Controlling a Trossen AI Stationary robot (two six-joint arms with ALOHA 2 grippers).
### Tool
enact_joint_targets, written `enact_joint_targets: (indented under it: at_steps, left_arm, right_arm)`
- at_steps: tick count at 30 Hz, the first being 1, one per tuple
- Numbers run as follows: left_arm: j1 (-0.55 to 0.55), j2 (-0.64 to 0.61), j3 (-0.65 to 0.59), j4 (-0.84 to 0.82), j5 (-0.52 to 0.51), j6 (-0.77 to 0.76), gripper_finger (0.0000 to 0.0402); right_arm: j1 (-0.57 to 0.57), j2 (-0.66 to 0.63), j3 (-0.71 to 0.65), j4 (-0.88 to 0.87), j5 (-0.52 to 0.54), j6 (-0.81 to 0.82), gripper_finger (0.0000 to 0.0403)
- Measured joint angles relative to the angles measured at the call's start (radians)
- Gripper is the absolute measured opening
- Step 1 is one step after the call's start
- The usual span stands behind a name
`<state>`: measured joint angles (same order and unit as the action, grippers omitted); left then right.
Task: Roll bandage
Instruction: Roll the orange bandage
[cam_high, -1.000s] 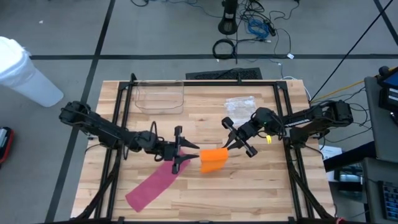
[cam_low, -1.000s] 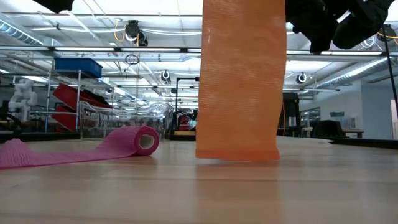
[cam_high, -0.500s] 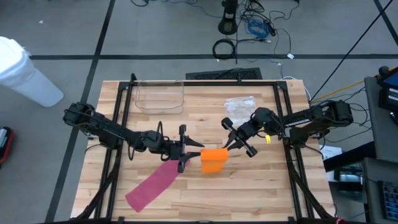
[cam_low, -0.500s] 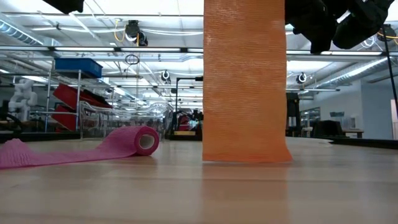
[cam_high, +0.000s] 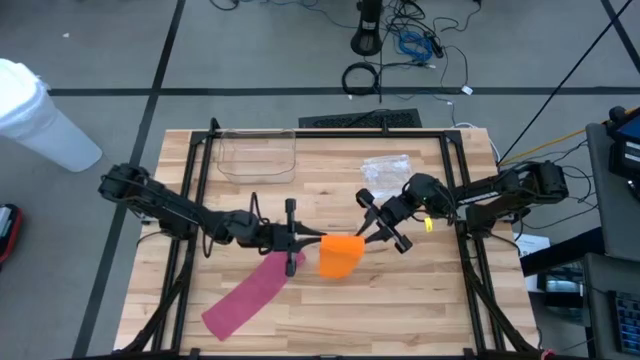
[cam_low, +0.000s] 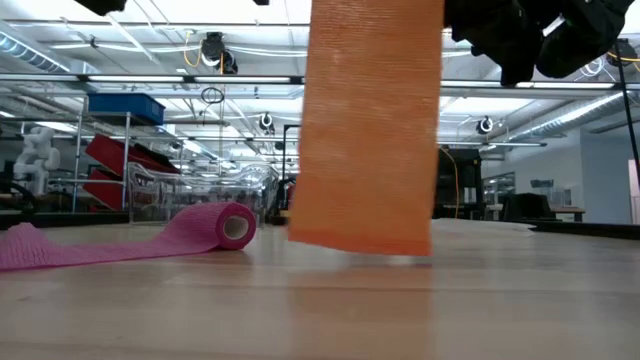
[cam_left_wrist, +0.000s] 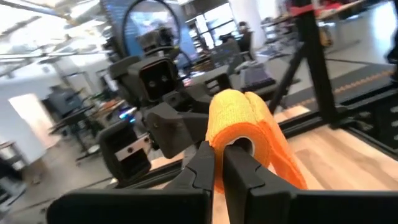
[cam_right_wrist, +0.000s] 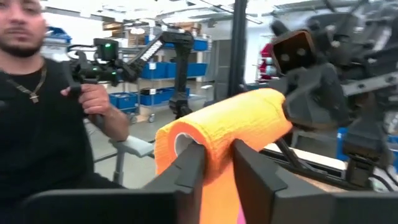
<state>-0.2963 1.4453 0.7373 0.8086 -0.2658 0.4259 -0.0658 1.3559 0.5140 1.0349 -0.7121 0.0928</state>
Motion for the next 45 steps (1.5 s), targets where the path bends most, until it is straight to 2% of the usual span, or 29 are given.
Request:
enact_joint_targets:
  at_steps: [5, 8, 14, 19, 22, 26, 28, 30, 34, 37, 42, 45]
  left_arm:
    - [-0.026, -0.056, -0.004, -0.041, -0.122, 0.0, 0.0007]
    - [-0.036, -0.071, -0.004, -0.064, -0.141, 0.0, 0.0007]
    - [-0.059, -0.072, -0.005, -0.106, -0.258, 0.012, 0.0007]
    - [-0.077, -0.072, -0.006, -0.117, -0.306, 0.009, 0.0007]
    - [-0.087, -0.072, -0.006, -0.117, -0.305, 0.0, 0.0007]
    - [-0.082, -0.072, -0.01, -0.113, -0.287, -0.03, 0.0007]
    - [-0.073, -0.072, -0.031, -0.086, -0.25, -0.087, 0.0006]
    - [-0.07, -0.072, -0.071, -0.03, -0.224, -0.127, 0.0006]
    - [-0.067, -0.072, -0.172, 0.157, -0.234, -0.133, 0.0006]
    - [-0.057, -0.072, -0.22, 0.237, -0.232, -0.154, 0.0006]
    - [-0.032, -0.065, -0.24, 0.226, -0.194, -0.223, 0.0006]
    - [-0.031, -0.057, -0.24, 0.222, -0.176, -0.235, 0.0006]
  right_arm:
    - [-0.005, -0.073, 0.001, -0.059, 0.077, -0.008, 0.0144]
    - [-0.004, -0.149, 0.001, -0.195, 0.165, -0.065, 0.016]
    - [0.045, -0.33, 0.001, -0.501, 0.46, -0.168, 0.0157]
    - [0.142, -0.461, 0.001, -0.64, 0.549, -0.184, 0.0141]
    - [0.209, -0.485, 0.001, -0.701, 0.617, -0.159, 0.0135]
    - [0.31, -0.416, 0.001, -0.716, 0.779, -0.136, 0.013]
    - [0.367, -0.36, 0.001, -0.668, 0.879, -0.137, 0.013]
    - [0.429, -0.294, 0.001, -0.613, 0.969, -0.149, 0.0129]
    - [0.51, -0.175, 0.001, -0.5, 1.113, -0.183, 0.0129]
    - [0.517, -0.093, 0.001, -0.431, 1.13, -0.157, 0.0129]
    - [0.494, 0.072, 0.001, -0.277, 1.126, -0.095, 0.0132]
    - [0.477, 0.17, 0.0, -0.127, 1.126, -0.089, 0.0133]
